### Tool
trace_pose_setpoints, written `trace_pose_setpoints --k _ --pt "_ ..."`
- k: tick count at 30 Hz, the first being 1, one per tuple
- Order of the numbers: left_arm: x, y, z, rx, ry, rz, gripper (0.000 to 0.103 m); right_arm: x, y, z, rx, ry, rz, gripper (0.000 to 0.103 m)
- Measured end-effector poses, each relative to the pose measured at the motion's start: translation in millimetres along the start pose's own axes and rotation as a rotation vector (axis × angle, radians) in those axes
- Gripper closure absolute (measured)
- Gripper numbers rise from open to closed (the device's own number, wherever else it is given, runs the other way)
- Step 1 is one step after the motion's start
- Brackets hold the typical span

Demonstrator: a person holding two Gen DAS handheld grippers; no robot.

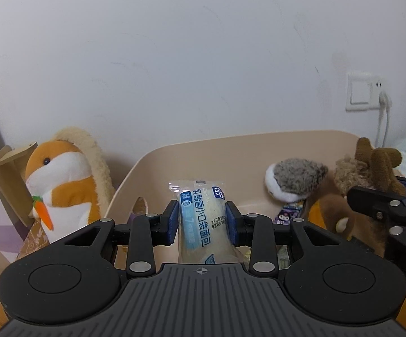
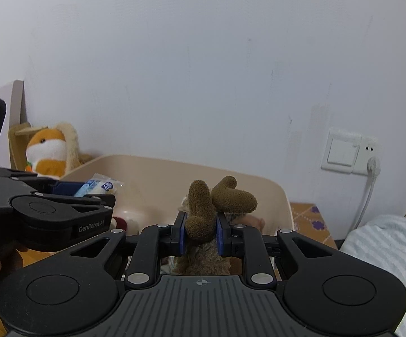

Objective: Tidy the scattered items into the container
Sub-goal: 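Open both grippers to drop the bread bag and plush ring into the bin, then move both grippers back toward the scrunchie and tissue pack on the table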

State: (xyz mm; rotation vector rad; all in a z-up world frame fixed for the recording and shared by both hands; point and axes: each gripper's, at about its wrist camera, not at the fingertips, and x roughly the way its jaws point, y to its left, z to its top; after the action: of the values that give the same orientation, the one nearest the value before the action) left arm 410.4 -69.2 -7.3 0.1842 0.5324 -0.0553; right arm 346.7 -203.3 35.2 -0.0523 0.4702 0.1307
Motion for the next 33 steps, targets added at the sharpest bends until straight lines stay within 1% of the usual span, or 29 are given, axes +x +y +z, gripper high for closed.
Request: trace_pose_setpoints --k 3,5,6,7,8,9,15,17,22,28,30,33 --pt "0.9 -6.2 -0.7 0.026 0.018 -0.011 0.067 7.1 0.5 -3.5 -0.004 0.024 0.001 0.084" --pt "0.3 -8.7 -2.9 0.048 0.016 -0.017 0.064 10.3 0.3 -5.8 -0.012 0.036 0.002 0.080" --pt "-1.7 -9.6 -4.0 0.057 0.003 -0.014 0.055 10.9 -0.2 -7.0 -0.013 0.040 0.003 0.078" --pt "-4.5 -10.4 -4.8 0.066 -0.015 -0.006 0.042 10.5 -0.8 -7.8 -0.013 0.043 0.007 0.071" --pt "-8.0 -10.8 -5.0 0.070 -0.034 0.001 0.036 9.9 -1.4 -8.3 -0.013 0.044 0.012 0.066" --pt "-11.1 -10.3 -4.6 0.070 -0.049 0.003 0.032 8.7 -1.9 -9.0 -0.014 0.040 0.013 0.064" --pt "-25.0 -3.5 2.8 0.038 -0.078 -0.003 0.031 -2.0 -3.3 -7.1 -0.003 -0.002 0.002 0.057" --pt "-30.9 -2.9 3.3 0.033 -0.085 -0.004 0.029 -7.2 -3.8 -6.6 -0.001 -0.019 0.005 0.053" --pt "-42.8 8.1 2.1 0.009 -0.095 -0.010 0.028 -21.8 -2.8 -6.3 -0.012 -0.053 0.000 0.050" --pt "-71.5 35.7 -7.5 -0.055 -0.120 -0.026 0.025 -51.5 -5.3 -11.7 -0.007 -0.104 0.003 0.044" --pt "-81.9 46.1 -14.1 -0.076 -0.119 -0.040 0.024 -64.7 -6.6 -18.8 0.003 -0.123 0.008 0.042" --pt "-98.1 58.3 -27.5 -0.068 -0.120 -0.041 0.023 -83.4 -5.8 -34.5 -0.002 -0.138 0.007 0.038"
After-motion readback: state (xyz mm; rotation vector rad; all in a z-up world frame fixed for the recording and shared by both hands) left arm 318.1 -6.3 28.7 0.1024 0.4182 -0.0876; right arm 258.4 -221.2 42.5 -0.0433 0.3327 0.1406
